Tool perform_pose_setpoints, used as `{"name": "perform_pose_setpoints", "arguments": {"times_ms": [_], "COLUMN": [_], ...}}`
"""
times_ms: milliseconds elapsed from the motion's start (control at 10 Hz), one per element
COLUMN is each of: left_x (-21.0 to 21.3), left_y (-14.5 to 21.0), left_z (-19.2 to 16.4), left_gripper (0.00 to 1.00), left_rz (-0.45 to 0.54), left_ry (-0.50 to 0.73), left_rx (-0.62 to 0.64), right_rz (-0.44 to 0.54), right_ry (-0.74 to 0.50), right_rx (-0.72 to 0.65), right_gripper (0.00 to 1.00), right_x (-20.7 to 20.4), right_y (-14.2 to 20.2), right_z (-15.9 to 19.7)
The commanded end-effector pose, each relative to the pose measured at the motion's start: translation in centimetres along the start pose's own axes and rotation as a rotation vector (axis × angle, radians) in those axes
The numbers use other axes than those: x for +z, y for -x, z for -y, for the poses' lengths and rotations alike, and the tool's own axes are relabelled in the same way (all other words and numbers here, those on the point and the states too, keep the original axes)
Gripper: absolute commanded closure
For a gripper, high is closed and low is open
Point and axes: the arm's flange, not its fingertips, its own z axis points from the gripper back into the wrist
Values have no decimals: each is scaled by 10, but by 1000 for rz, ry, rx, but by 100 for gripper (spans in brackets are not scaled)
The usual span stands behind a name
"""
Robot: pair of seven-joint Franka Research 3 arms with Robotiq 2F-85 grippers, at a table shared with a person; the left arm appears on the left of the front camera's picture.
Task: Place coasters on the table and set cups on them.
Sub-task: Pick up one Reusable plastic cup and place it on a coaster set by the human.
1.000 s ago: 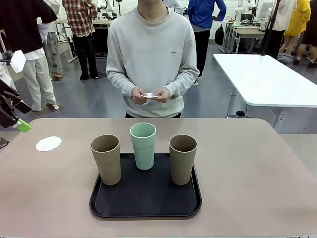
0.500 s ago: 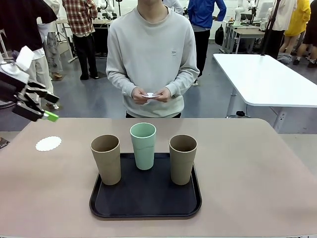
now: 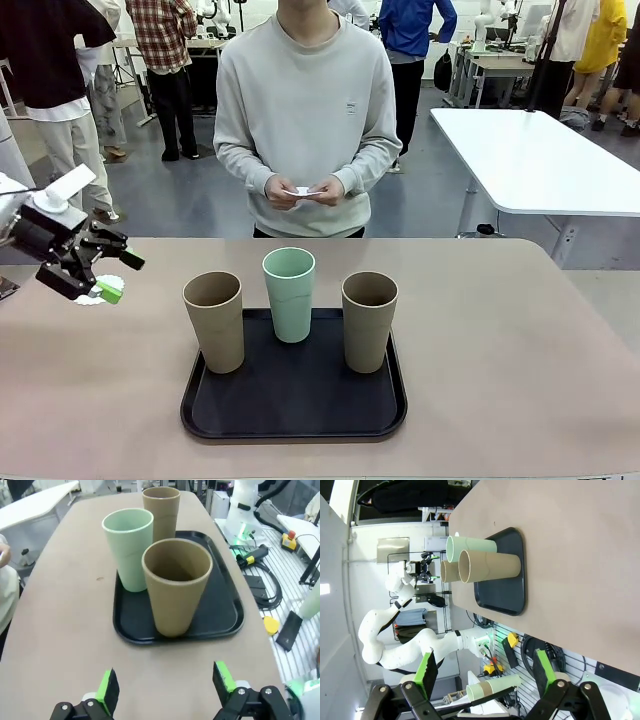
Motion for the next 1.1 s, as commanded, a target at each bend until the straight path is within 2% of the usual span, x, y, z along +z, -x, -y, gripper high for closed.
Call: {"name": "perform_pose_setpoints", "arguments": {"times_ms": [0, 200, 400, 700, 800, 1000], "left_x": [-12, -32, -41, -34, -43, -43], "left_y": [13, 23, 28, 18, 26, 26], "left_z": [-15, -8, 2, 13, 3, 3], "left_gripper": [0, 0, 0, 0, 0, 0], "left_rz": [54, 57, 66, 51, 57, 57], "left_ry": [-96, -161, -131, -149, -104, -104], "left_rx": [-59, -53, -15, -54, -1, -1], "right_rz": [-2, -2, -2, -2, -2, -2], "right_ry": [-13, -13, -13, -13, -13, -13], "right_rx": [5, 5, 5, 5, 5, 5], "right_gripper": [0, 0, 0, 0, 0, 0], "right_x": [-1, -1, -1, -1, -1, -1], "right_y": [-1, -1, -1, -1, -1, -1], "right_z": [0, 0, 0, 0, 0, 0]}}
